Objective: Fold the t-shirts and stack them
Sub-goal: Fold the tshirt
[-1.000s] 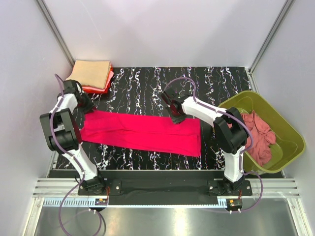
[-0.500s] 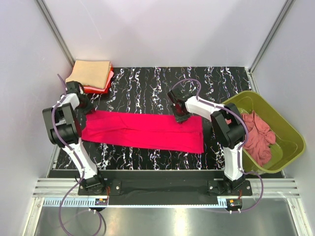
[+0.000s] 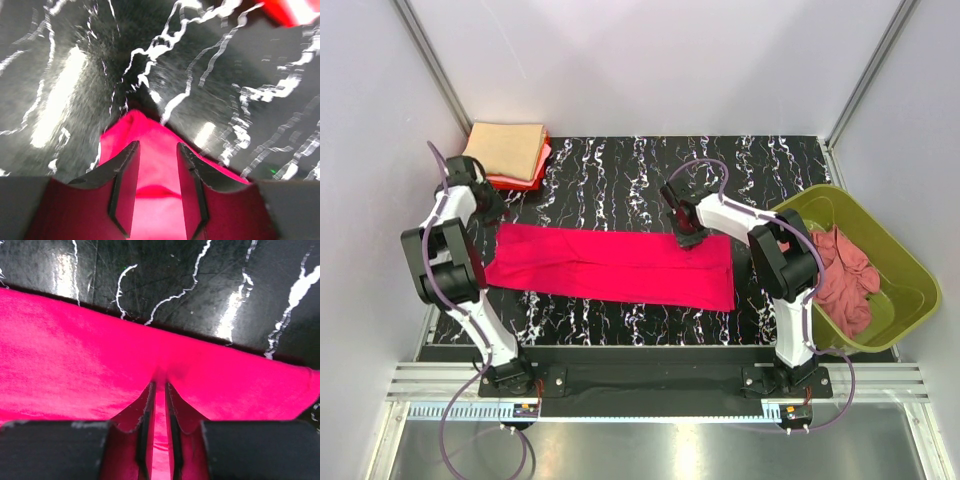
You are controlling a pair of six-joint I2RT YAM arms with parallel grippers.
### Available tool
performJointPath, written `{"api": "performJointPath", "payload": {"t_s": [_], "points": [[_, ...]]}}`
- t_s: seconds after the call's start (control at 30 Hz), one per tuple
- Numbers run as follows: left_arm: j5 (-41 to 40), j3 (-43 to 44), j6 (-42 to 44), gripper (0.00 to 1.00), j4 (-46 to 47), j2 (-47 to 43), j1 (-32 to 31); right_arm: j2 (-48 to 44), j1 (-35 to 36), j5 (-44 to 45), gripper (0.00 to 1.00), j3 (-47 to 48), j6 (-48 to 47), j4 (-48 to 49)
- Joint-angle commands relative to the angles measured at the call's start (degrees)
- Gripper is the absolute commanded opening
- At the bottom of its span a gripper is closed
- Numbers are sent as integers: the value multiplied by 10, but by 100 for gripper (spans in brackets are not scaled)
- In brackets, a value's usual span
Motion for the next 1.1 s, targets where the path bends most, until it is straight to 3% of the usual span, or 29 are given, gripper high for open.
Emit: {"api": "performJointPath", "payload": {"t_s": [0.0,0.2,0.4,0.67,1.07], "points": [[-10,43,14,42,-19,-78,1,-9,-7,20,21,43,-6,-34],[65,-23,6,43,-17,-135,-10,-24,8,-47,26,108,17,-41],[137,-61,7,43,4,-113,-13,19,53,-139,34,186,60,-13],[142,-27,7,43,5,-53,0,84,100,-209,34,247,143,127],[123,-16,20,43,3,-23,7,208,121,-327,33,337,171,249]]}}
